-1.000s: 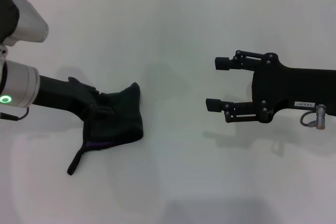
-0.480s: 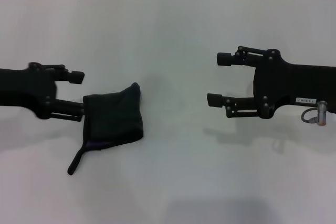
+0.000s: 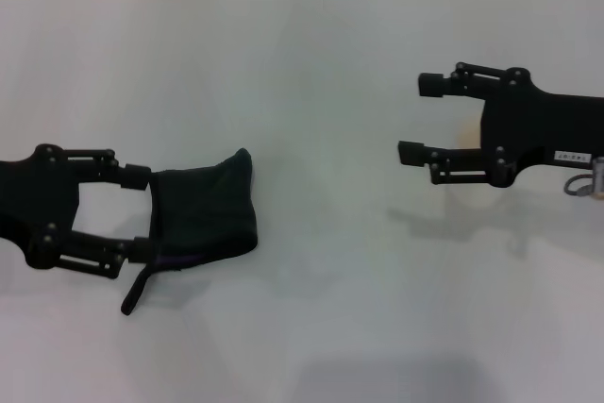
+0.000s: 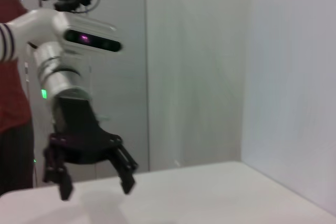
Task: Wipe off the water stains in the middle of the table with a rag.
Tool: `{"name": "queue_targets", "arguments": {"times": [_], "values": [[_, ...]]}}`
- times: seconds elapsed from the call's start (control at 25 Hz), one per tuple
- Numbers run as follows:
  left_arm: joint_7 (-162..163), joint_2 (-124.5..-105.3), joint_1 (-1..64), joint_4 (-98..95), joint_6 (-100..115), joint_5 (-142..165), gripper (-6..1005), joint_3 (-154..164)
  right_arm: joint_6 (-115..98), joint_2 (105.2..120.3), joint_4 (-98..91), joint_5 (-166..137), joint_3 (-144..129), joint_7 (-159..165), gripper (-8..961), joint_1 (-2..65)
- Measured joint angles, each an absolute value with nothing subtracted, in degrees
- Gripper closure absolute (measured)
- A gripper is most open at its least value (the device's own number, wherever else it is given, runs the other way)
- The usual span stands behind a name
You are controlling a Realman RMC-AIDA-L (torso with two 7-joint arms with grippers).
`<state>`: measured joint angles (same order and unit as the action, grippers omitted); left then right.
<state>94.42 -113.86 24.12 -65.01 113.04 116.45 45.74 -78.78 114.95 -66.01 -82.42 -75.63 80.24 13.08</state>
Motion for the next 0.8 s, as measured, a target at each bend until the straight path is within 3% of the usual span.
{"name": "queue_targets", "arguments": {"times": [0.28, 0.8], "values": [[94.1, -113.11, 24.3, -65.0, 113.2, 116.8, 118, 48.5, -80.7, 114.80, -66.0, -89.6, -72.4, 83.5, 128, 14.2], [93.8, -113.67, 24.6, -65.0, 112.0, 118.8, 120, 49.3, -85.1, 113.93, -67.0, -95.4, -68.1, 88.7, 128, 15.6]]}}
